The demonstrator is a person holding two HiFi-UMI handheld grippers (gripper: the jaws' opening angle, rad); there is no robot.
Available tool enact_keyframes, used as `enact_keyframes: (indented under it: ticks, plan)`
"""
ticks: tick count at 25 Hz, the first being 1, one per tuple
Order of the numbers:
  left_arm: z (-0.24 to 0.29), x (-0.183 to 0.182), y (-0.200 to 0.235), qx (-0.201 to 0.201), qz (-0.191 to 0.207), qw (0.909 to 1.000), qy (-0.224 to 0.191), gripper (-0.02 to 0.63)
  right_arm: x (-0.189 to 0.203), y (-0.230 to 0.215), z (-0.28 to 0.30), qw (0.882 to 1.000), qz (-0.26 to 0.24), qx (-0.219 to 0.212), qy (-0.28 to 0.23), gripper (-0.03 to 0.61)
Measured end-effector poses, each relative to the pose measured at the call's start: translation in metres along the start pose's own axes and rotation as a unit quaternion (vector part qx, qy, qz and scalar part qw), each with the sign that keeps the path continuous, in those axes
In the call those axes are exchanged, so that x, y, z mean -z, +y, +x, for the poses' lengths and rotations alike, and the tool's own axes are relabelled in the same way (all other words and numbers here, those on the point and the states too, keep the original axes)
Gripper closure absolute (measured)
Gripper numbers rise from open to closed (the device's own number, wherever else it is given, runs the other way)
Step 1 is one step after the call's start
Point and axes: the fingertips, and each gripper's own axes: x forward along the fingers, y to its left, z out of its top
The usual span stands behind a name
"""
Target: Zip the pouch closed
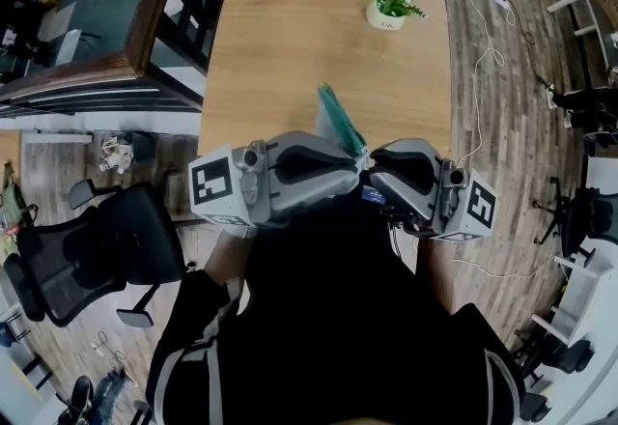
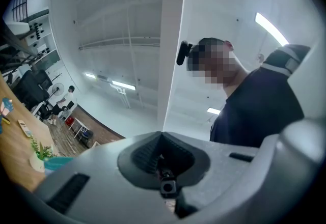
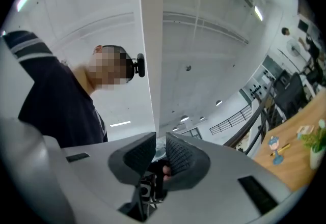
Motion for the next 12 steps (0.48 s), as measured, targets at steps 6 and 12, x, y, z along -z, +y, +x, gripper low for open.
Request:
enact_keyframes:
  ticks: [6,12]
  plan:
    - [0.001,-0.009,-0.006,0.016,-0.005,0.9998,-0.012,0.614,0.000,0.015,0.012,0.988,-0.152,0.021,0.032,0.476]
    - [0.001,-0.010,-0.010,0.022,0.004,0.9997,-0.003,0.614,-0.006,0.019,0.015,0.969,-0.235,0.054,0.051,0.525]
